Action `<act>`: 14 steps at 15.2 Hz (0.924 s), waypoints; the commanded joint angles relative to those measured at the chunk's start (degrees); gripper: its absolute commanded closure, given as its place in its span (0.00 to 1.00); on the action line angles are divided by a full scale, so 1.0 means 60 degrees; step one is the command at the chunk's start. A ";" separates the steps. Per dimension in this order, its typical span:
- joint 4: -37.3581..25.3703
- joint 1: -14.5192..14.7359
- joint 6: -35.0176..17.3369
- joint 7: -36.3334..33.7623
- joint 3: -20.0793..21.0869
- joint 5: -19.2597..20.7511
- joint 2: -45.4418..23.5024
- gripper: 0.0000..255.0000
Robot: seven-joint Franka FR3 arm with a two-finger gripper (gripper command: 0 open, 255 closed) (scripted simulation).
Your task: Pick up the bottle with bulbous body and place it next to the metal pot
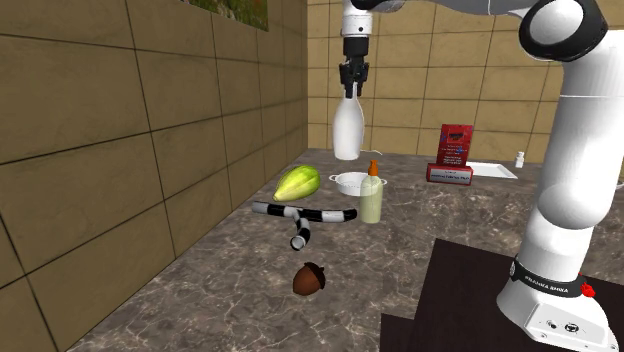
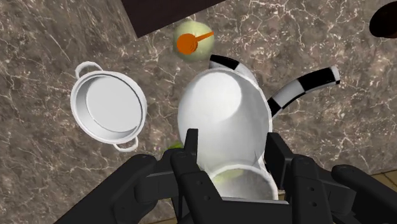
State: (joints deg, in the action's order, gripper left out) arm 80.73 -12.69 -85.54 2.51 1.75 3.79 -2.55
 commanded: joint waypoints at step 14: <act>-0.4800 -0.1966 0.2595 0.3390 -0.1456 -0.0472 -0.2033 1.00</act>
State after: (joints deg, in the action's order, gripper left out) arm 55.53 -23.37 -71.87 21.22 -6.42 1.36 -13.12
